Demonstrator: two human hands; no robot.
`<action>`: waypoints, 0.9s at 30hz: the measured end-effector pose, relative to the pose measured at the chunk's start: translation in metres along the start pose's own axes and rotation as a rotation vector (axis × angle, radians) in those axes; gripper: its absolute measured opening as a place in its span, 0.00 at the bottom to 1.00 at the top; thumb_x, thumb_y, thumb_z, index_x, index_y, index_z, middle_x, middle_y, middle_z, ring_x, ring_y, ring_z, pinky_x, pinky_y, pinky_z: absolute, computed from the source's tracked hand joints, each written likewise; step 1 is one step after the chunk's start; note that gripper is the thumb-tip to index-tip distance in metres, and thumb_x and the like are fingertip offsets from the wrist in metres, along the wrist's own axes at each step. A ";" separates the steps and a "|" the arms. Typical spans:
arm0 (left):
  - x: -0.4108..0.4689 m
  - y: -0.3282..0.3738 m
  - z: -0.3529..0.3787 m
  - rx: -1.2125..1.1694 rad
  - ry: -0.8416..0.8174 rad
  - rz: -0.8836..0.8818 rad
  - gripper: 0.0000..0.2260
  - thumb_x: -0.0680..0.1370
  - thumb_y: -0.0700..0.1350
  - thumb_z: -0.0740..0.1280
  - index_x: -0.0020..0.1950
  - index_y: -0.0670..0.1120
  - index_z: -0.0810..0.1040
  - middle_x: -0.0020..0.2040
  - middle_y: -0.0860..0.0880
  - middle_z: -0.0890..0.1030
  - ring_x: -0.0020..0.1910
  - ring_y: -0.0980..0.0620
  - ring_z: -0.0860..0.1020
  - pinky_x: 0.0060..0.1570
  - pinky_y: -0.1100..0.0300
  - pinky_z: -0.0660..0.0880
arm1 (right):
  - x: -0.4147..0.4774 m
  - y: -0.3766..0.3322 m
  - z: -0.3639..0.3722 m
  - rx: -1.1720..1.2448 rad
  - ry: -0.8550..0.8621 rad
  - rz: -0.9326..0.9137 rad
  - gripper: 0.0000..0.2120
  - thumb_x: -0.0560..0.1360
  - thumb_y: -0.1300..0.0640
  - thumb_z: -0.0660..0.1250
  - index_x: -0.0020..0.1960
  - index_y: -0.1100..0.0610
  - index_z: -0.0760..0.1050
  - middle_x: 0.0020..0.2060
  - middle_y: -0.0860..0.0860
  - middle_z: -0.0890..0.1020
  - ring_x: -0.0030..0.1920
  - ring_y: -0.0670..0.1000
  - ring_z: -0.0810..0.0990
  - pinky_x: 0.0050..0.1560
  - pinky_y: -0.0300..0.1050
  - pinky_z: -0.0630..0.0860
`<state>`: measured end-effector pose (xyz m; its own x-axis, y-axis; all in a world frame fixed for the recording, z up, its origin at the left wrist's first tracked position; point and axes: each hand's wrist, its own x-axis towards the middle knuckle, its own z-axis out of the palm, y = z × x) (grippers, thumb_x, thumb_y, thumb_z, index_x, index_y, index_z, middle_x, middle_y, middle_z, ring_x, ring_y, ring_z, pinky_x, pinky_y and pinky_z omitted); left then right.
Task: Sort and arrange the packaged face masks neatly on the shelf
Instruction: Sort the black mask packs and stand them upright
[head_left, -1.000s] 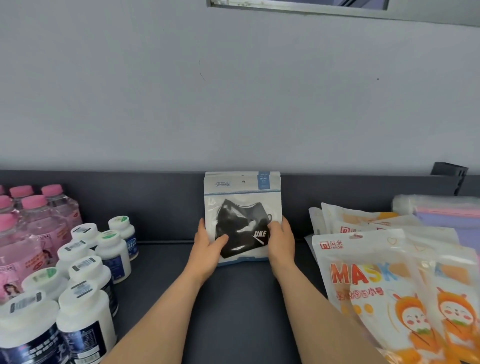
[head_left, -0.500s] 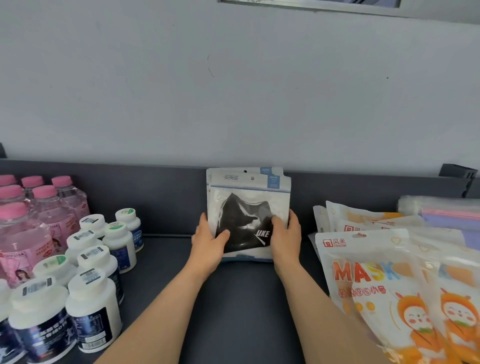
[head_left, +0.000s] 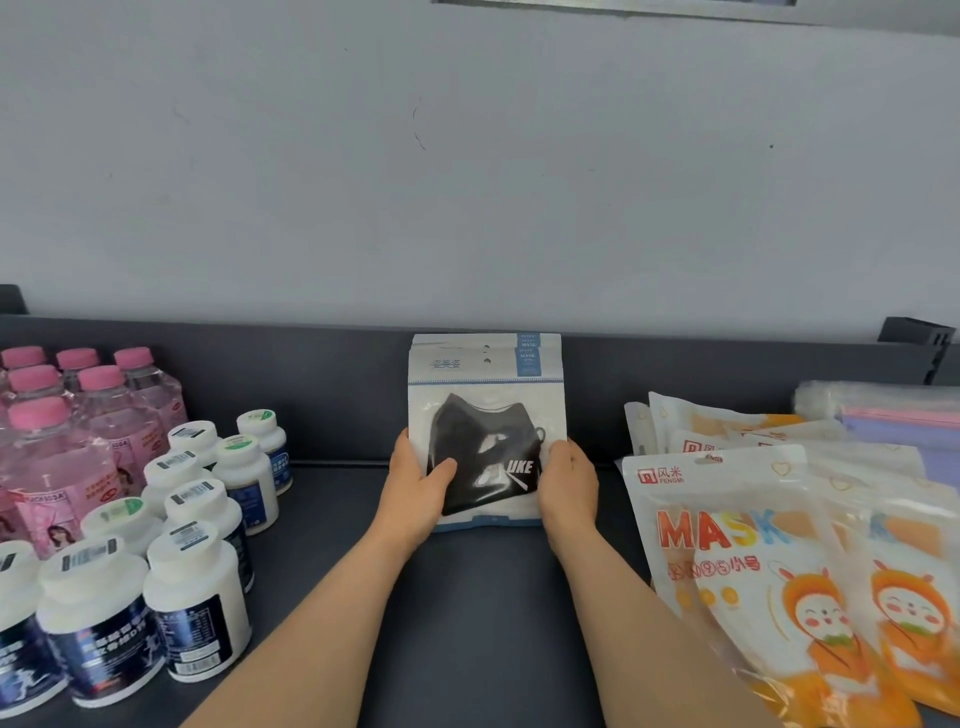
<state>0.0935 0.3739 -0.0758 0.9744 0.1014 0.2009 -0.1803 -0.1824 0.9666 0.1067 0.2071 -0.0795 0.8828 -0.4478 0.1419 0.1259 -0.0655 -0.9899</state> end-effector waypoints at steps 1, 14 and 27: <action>0.001 0.000 -0.001 -0.004 0.010 -0.008 0.23 0.80 0.42 0.65 0.73 0.52 0.63 0.61 0.54 0.75 0.59 0.54 0.74 0.58 0.62 0.69 | 0.000 0.000 0.001 0.002 -0.001 0.007 0.13 0.78 0.57 0.53 0.39 0.51 0.73 0.37 0.48 0.76 0.38 0.48 0.73 0.37 0.42 0.66; 0.000 0.004 -0.007 -0.039 0.036 -0.027 0.18 0.79 0.42 0.65 0.63 0.56 0.61 0.51 0.59 0.76 0.48 0.62 0.76 0.39 0.70 0.68 | 0.006 0.002 -0.003 -0.091 0.023 0.042 0.08 0.79 0.53 0.50 0.49 0.51 0.67 0.47 0.50 0.71 0.49 0.49 0.69 0.50 0.47 0.66; -0.002 0.002 0.006 -0.072 0.011 -0.038 0.13 0.80 0.43 0.64 0.61 0.54 0.65 0.53 0.58 0.76 0.49 0.62 0.75 0.41 0.69 0.68 | 0.004 0.000 -0.005 -0.100 0.023 0.028 0.16 0.79 0.55 0.52 0.36 0.56 0.72 0.34 0.52 0.75 0.35 0.50 0.73 0.35 0.45 0.68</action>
<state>0.0921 0.3670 -0.0752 0.9792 0.1174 0.1656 -0.1532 -0.1073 0.9823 0.1080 0.2003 -0.0790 0.8744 -0.4713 0.1155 0.0546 -0.1411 -0.9885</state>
